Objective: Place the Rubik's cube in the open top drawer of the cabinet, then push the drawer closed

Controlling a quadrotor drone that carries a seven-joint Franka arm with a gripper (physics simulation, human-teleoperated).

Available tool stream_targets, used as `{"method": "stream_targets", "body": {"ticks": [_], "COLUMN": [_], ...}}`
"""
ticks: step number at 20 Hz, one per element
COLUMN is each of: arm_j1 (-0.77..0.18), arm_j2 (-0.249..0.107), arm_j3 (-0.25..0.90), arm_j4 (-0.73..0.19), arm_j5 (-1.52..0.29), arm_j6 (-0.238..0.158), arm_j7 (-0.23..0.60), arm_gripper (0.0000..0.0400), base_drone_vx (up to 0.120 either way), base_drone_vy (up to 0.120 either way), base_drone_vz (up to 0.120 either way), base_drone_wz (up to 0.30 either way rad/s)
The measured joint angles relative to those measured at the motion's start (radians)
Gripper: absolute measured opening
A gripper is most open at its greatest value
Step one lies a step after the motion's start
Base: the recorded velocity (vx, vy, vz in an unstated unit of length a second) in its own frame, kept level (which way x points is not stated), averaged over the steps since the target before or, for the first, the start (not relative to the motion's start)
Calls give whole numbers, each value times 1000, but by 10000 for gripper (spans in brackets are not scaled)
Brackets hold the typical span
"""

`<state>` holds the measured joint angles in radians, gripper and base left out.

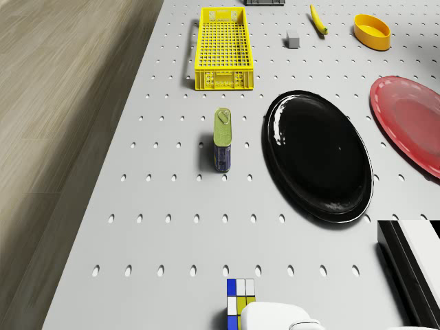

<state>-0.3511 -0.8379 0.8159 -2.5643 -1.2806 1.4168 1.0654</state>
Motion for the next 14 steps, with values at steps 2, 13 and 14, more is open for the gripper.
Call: {"method": "stream_targets", "body": {"ticks": [2, 13, 14], "arm_j1": [-100, -560, -580], "arm_j2": [-28, -157, -166], "arm_j3": [103, 380, 389], "arm_j4": [-115, -323, -326], "arm_j5": [-207, -676, -685], "arm_j6": [-30, -232, -239], "arm_j7": [90, 418, 431], "arm_gripper": [400, 400, 400], "base_drone_vx": [0, 58, 120], "base_drone_vy": [0, 0, 0], "base_drone_vz": [-120, -120, -120], "base_drone_wz": [0, 0, 0]}}
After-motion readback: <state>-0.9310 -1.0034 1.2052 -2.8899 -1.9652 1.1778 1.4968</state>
